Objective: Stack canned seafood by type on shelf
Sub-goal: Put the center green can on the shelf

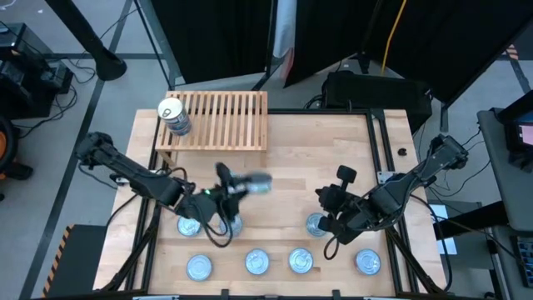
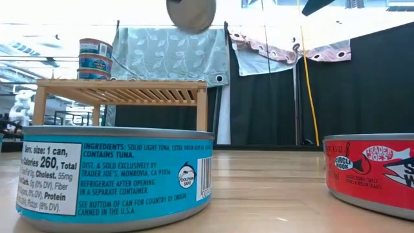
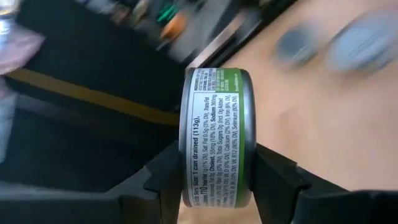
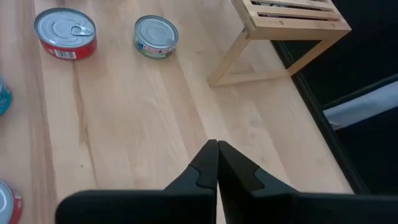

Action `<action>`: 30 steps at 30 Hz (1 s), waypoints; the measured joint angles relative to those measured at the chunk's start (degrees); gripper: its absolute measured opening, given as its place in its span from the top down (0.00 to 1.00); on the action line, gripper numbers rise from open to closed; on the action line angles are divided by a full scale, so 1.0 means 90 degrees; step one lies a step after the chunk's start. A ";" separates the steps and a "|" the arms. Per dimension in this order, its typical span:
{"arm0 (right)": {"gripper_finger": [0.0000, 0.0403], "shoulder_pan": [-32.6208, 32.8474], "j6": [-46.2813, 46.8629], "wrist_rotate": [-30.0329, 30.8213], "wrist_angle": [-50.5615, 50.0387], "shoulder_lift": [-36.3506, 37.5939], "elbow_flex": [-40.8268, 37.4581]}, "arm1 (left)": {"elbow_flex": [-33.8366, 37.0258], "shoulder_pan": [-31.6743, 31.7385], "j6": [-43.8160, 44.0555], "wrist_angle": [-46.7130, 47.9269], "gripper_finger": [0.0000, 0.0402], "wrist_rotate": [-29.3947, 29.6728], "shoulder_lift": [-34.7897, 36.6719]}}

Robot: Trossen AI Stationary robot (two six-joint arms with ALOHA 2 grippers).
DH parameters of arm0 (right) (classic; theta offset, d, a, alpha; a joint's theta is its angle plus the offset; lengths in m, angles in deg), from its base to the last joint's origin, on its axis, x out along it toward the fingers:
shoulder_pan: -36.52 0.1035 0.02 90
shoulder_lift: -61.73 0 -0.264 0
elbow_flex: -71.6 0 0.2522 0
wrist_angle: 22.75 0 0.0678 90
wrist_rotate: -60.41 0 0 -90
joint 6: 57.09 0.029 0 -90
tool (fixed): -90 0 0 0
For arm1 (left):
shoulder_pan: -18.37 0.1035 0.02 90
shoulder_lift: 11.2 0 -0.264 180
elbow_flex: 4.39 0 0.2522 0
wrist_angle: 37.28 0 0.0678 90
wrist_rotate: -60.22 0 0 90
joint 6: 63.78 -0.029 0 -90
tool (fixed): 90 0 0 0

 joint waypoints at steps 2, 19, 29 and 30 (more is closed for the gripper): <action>1.00 0.0000 -0.0079 0.0000 0.0002 0.0000 0.0000 | 0.0000 0.0089 -0.0160 0.0348 0.61 0.0895 0.0134; 1.00 -0.0078 -0.0316 0.0015 0.0000 -0.0002 0.0000 | -0.0002 0.2263 0.1625 0.3450 0.61 0.2851 0.0278; 1.00 -0.0075 -0.0300 -0.0002 0.0000 -0.0002 0.0000 | 0.0000 0.3072 0.3010 0.4893 0.61 0.1925 0.0276; 1.00 -0.0075 -0.0297 -0.0002 0.0002 -0.0002 0.0000 | 0.0000 0.3131 0.3014 0.4942 0.61 0.1850 0.0276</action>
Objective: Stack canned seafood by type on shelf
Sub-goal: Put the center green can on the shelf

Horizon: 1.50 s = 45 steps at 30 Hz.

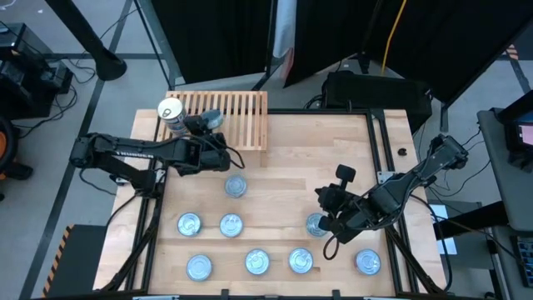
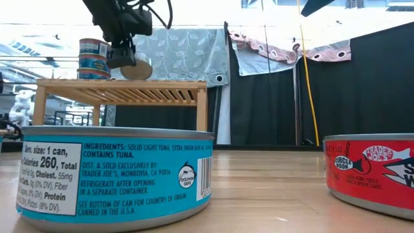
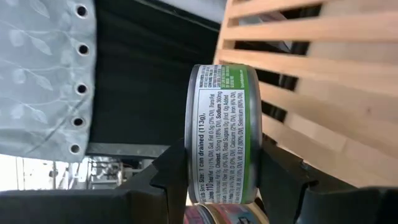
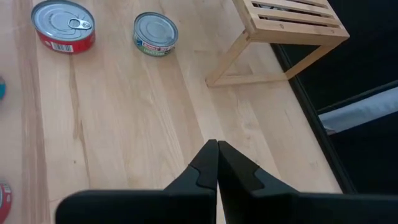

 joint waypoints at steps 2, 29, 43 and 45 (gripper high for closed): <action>1.00 0.0000 0.0002 0.0000 0.0000 0.0000 0.0000 | 0.0000 0.0134 0.0003 0.0044 0.61 -0.0210 0.0002; 1.00 0.0000 0.0005 0.0002 0.0010 0.0000 -0.0002 | 0.0000 0.0796 0.0172 0.0269 0.30 -0.1368 0.0000; 1.00 0.0000 0.0002 0.0005 0.0060 0.0000 -0.0002 | -0.0002 0.0794 -0.0008 0.0671 0.21 -0.2011 0.0232; 1.00 0.0000 0.0000 0.0006 0.0064 0.0000 -0.0002 | -0.0002 0.0794 -0.0051 0.0686 0.21 -0.2016 0.0328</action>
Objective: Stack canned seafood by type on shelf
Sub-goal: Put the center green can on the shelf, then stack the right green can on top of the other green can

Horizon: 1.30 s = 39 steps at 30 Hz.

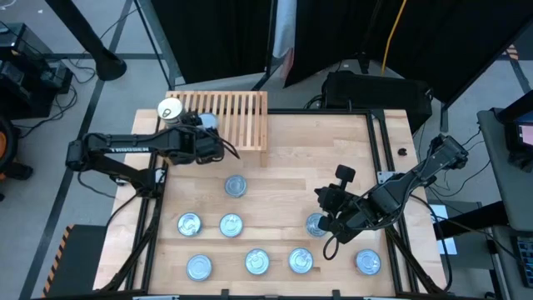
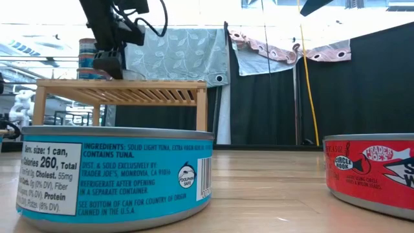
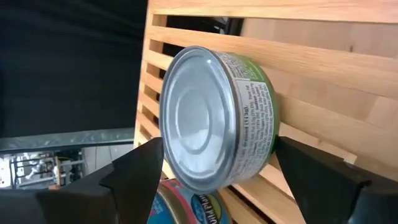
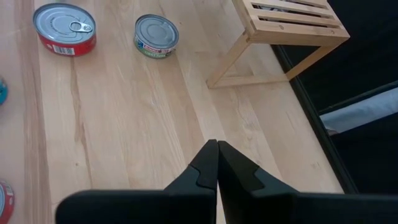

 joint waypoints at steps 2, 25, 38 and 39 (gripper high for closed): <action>1.00 0.0000 -0.0002 0.0001 0.0014 0.0000 0.0000 | 0.0000 0.0002 0.0006 -0.0016 0.21 -0.0068 0.0097; 1.00 -0.0038 -0.0576 0.0344 0.1014 -0.0002 -0.0120 | -0.0228 -0.0998 0.1010 -0.1394 0.32 -0.4174 0.1039; 1.00 -0.0968 -0.2274 -0.1686 0.4075 -0.0002 -0.1412 | 0.1074 -0.2642 0.1453 -0.2801 0.32 -0.4309 0.0823; 1.00 -0.1038 -0.1940 -0.1706 0.3793 -0.0005 -0.1440 | 0.1185 -0.2680 0.1514 -0.2908 0.32 -0.4261 0.0823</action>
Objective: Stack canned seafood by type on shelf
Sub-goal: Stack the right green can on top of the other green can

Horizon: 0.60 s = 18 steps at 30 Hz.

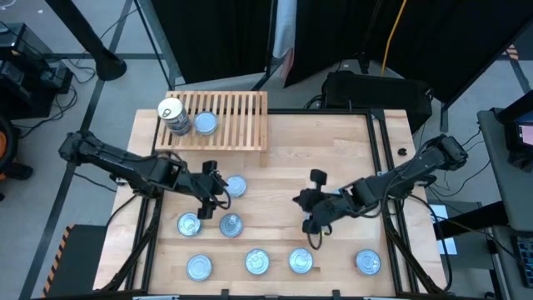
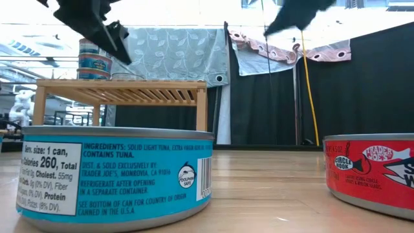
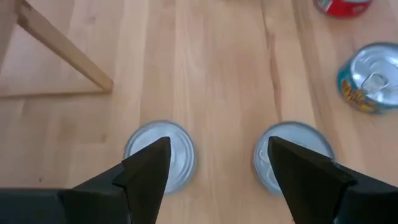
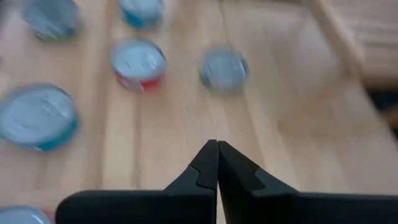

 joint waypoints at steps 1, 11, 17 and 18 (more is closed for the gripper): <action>1.00 -0.0054 0.0372 -0.0084 -0.0298 0.0000 -0.0012 | 0.0089 -0.0029 0.0033 -0.0047 0.32 0.0029 0.0000; 1.00 -0.0268 0.3846 -0.0688 -0.3431 0.0005 -0.0272 | 0.0217 -0.0058 -0.0134 -0.0277 0.32 0.0044 0.0000; 1.00 -0.0671 0.3872 -0.2046 -0.2628 0.0000 -0.1259 | 0.0214 -0.0058 -0.0404 -0.0514 0.32 0.0041 0.0000; 1.00 -0.0719 0.3812 -0.2212 -0.2406 0.0000 -0.1422 | 0.0214 -0.0058 -0.0449 -0.0517 0.32 0.0041 0.0000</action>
